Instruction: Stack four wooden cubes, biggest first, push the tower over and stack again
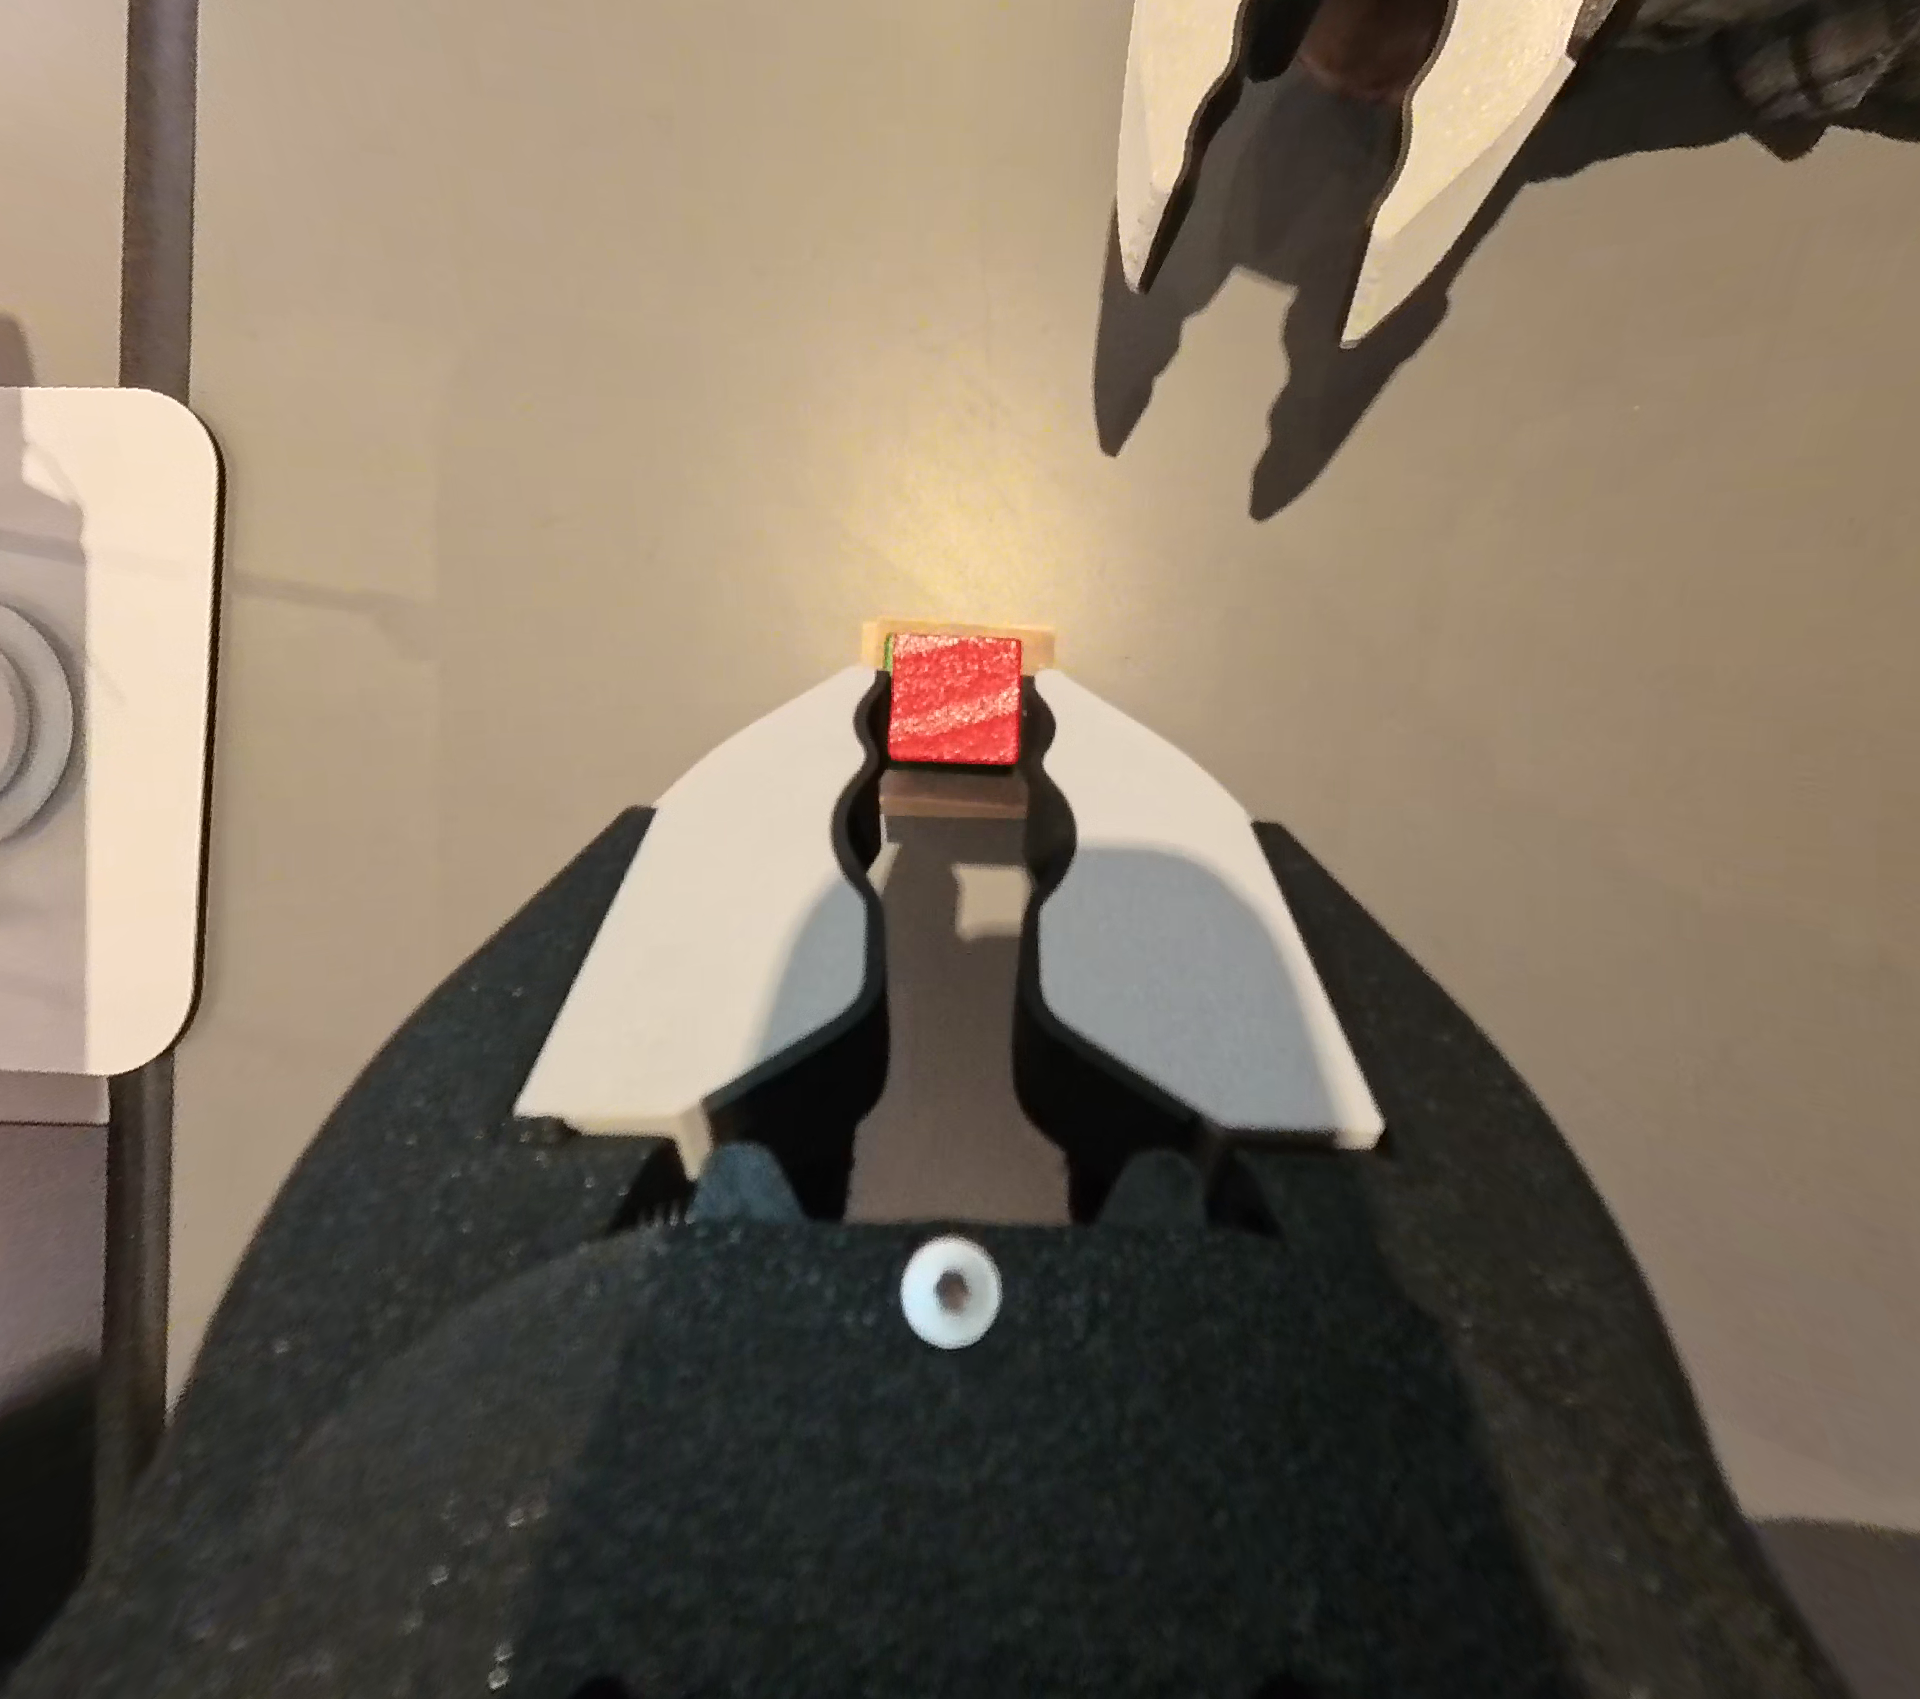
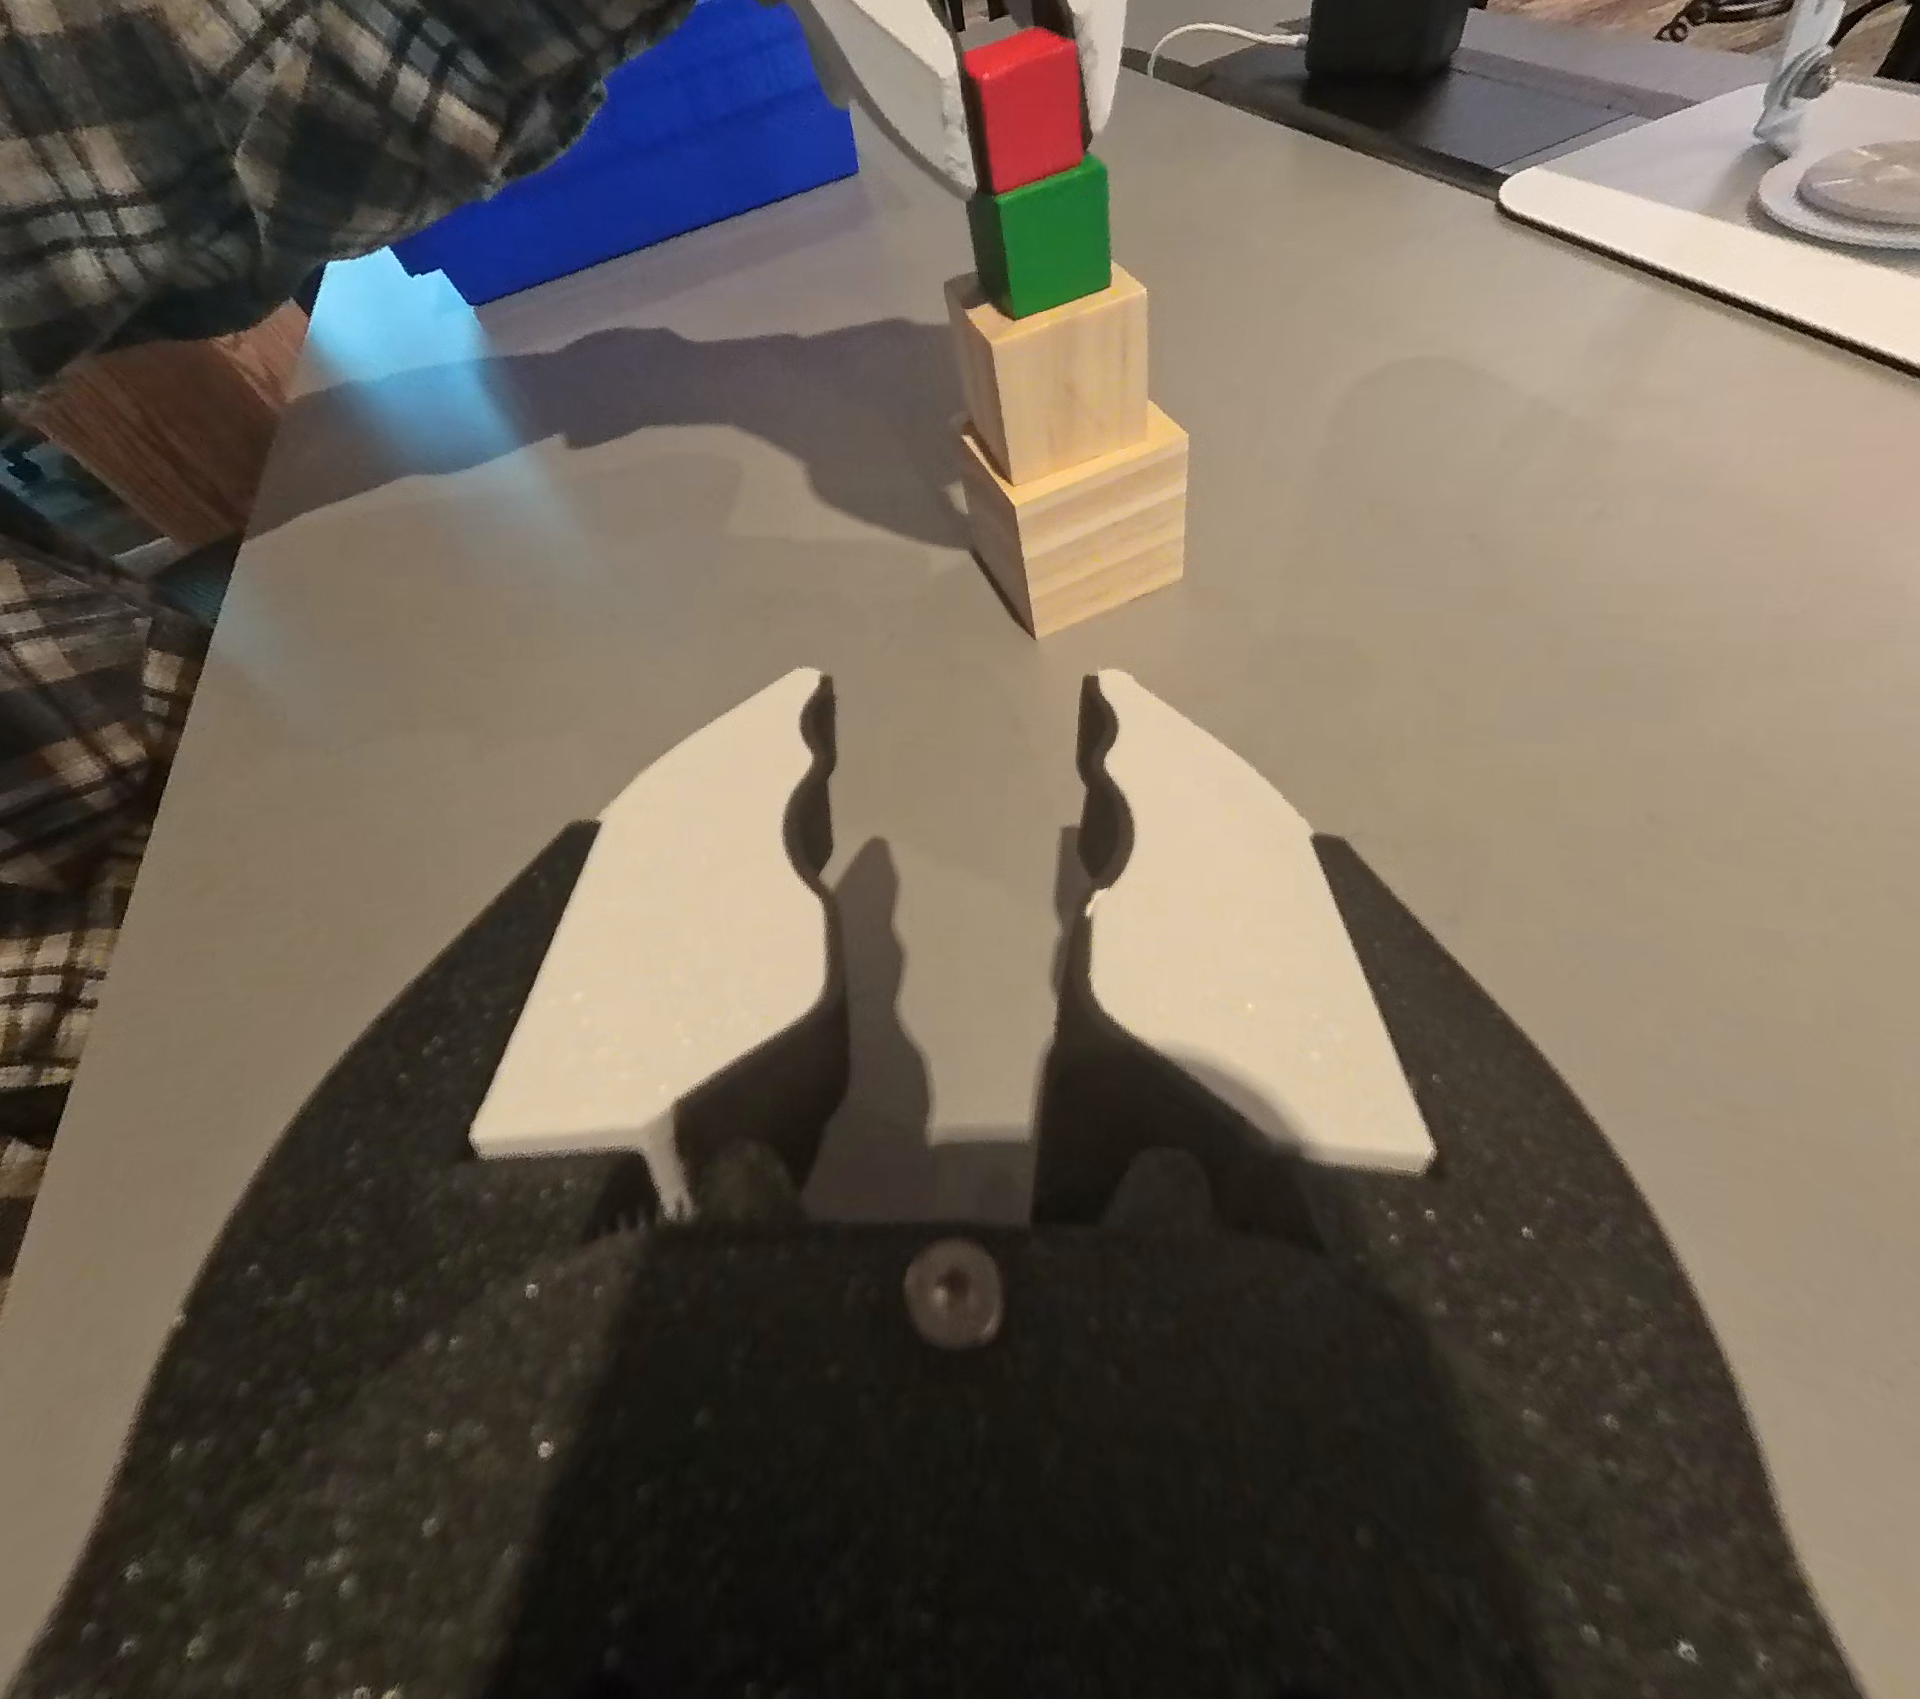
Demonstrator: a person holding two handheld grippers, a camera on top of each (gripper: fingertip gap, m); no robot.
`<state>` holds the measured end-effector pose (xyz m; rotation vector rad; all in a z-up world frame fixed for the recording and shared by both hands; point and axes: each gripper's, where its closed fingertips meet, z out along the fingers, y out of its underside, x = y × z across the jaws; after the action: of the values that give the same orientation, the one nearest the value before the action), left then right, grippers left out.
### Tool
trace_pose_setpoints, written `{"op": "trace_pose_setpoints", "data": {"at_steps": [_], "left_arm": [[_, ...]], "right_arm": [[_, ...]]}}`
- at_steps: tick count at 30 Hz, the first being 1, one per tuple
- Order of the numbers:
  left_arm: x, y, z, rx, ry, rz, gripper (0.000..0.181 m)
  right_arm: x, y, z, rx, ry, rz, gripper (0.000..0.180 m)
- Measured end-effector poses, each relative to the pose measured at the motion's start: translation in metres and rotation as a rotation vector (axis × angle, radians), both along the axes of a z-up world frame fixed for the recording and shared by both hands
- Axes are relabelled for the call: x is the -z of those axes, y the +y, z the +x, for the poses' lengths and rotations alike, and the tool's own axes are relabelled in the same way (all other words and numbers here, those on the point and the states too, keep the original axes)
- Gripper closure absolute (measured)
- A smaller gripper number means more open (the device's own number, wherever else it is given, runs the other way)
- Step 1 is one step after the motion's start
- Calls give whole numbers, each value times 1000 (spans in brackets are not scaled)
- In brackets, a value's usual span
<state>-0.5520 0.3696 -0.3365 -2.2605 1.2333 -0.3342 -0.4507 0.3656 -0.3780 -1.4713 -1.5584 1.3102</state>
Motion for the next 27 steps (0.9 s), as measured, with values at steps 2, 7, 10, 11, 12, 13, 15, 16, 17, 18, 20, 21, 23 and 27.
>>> {"op": "trace_pose_setpoints", "data": {"at_steps": [2, 7, 10, 11, 12, 13, 15, 16, 17, 18, 20, 21, 23, 27], "left_arm": [[0, 0, 0, 0, 0, 1, 158], [-1, 1, 0, -2, -2, 5, 157], [-2, 1, 0, -4, -3, 8, 157], [-3, 1, 0, -5, 0, 9, 157], [-3, 1, 0, -4, -2, 9, 157], [-3, 2, 0, -5, -4, 9, 157], [-3, 2, 0, -6, -1, 12, 157], [-3, 2, 0, -6, -4, 11, 157], [-3, 2, 1, -6, -7, 9, 157], [-2, 2, 1, -7, -5, 8, 157], [-2, 2, 1, -7, -2, 10, 157], [-2, 2, 1, -7, -5, 9, 157], [-2, 2, 1, -6, -7, 10, 157], [-3, 3, 2, -8, -13, 14, 151]], "right_arm": [[0, 0, 0, -1, 0, 0, 135], [0, 0, 0, -1, 0, -1, 136], [0, -1, 0, -3, -1, 0, 136], [0, -1, 0, -3, -1, 0, 136], [0, -1, 0, -3, -2, -1, 136], [0, -1, 0, -3, -1, 0, 136], [0, -1, 0, -4, 0, -1, 136], [0, -1, 0, -4, -1, -1, 136], [0, -1, 0, -4, -2, -1, 136], [0, -1, 0, -4, -3, -1, 136], [0, -1, 0, -6, -3, -1, 136], [0, -1, 0, -6, -4, 0, 136], [1, -1, 0, -7, -4, -1, 136], [1, -2, 0, -10, -7, 0, 136]]}}
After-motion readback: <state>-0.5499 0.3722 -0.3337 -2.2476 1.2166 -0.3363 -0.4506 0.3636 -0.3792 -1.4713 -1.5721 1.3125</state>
